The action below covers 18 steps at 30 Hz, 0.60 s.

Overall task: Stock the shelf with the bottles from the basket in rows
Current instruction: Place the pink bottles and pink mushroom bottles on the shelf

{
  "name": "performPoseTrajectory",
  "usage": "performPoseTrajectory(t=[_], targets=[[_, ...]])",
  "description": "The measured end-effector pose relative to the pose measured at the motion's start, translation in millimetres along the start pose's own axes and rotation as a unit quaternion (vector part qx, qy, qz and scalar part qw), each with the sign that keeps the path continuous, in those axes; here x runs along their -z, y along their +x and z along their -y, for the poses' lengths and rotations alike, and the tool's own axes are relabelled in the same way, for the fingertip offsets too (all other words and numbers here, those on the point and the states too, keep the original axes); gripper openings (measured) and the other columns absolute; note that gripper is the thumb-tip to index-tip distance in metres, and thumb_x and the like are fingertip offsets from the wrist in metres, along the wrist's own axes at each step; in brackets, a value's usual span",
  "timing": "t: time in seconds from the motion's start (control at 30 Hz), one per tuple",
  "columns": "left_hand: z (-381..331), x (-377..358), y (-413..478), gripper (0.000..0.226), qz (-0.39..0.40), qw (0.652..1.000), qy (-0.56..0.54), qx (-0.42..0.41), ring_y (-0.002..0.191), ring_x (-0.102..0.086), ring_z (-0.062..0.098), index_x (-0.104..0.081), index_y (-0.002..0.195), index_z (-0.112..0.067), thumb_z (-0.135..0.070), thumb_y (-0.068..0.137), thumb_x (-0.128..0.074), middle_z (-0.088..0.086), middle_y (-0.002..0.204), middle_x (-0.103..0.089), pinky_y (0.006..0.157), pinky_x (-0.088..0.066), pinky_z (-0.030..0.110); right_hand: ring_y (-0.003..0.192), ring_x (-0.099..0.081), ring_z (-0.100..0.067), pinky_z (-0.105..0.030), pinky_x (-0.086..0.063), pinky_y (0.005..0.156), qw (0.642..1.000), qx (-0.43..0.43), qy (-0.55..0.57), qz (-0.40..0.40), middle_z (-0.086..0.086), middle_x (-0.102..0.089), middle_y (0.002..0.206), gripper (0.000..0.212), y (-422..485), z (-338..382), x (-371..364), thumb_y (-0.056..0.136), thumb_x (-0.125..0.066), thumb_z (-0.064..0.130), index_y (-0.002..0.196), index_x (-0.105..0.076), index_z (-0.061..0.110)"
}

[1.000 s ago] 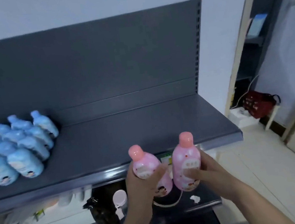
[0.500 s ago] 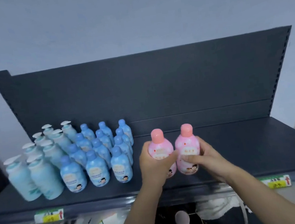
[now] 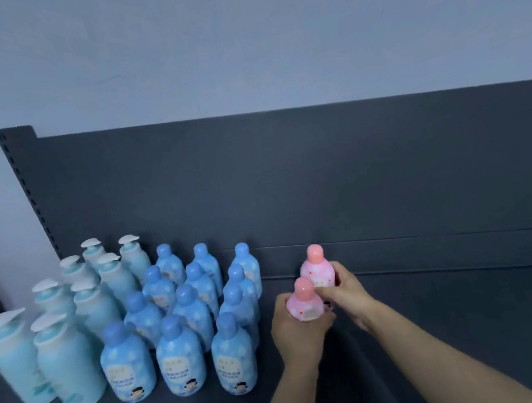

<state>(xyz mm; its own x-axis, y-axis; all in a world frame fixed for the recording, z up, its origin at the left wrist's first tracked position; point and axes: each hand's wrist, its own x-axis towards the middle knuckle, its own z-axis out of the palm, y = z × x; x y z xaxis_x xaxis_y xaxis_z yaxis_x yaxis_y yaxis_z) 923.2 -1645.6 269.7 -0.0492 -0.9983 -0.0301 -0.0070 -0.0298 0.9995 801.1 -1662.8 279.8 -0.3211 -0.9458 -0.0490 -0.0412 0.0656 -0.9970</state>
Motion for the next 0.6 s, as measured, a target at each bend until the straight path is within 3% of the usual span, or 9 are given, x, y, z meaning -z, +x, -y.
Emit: performPoseTrajectory(t=[0.1, 0.2, 0.37, 0.6], targets=[[6.8, -8.5, 19.6, 0.039, -0.025, 1.0, 0.004, 0.013, 0.068, -0.064, 0.025, -0.052, 0.081, -0.019, -0.014, 0.051, -0.077, 0.004, 0.073, -0.067, 0.066, -0.055, 0.042, 0.073, -0.061, -0.015, -0.027, -0.048, 0.058, 1.0, -0.003, -0.011, 0.022, -0.001, -0.065, 0.087, 0.042, 28.5, -9.1, -7.6, 0.06, -0.076, 0.024, 0.096, -0.057, 0.018], [15.2, -13.4, 36.8, 0.049, -0.054, 0.998, 0.011, 0.01, 0.064, -0.064, 0.03, -0.046, 0.082, -0.024, -0.024, 0.039, -0.07, 0.006, 0.072, -0.066, 0.063, -0.054, 0.047, 0.075, -0.061, -0.016, -0.029, -0.052, 0.063, 0.999, -0.009, -0.01, 0.039, -0.002, -0.066, 0.085, 0.048, 52.9, -15.7, -15.7, 0.05, -0.072, 0.019, 0.095, -0.058, 0.015], [26.0, -17.3, 54.9, 0.054, -0.083, 0.996, 0.043, -0.012, 0.06, -0.063, 0.033, -0.039, 0.082, -0.033, -0.031, 0.035, -0.067, 0.011, 0.071, -0.065, 0.058, -0.053, 0.047, 0.07, -0.06, -0.008, -0.024, -0.049, 0.062, 0.997, 0.012, -0.047, 0.064, 0.003, -0.066, 0.08, 0.035, 83.7, -18.2, -29.3, 0.057, -0.074, 0.015, 0.088, -0.059, 0.02], [25.5, -19.5, 72.9, 0.054, -0.097, 0.993, 0.059, -0.015, 0.061, -0.063, 0.031, -0.041, 0.085, -0.028, -0.032, 0.037, -0.067, 0.013, 0.073, -0.065, 0.055, -0.054, 0.042, 0.072, -0.057, -0.008, -0.022, -0.047, 0.062, 0.993, 0.022, -0.089, 0.074, 0.006, -0.062, 0.08, 0.031, 103.1, -14.8, -39.9, 0.067, -0.078, 0.009, 0.083, -0.054, 0.02]])
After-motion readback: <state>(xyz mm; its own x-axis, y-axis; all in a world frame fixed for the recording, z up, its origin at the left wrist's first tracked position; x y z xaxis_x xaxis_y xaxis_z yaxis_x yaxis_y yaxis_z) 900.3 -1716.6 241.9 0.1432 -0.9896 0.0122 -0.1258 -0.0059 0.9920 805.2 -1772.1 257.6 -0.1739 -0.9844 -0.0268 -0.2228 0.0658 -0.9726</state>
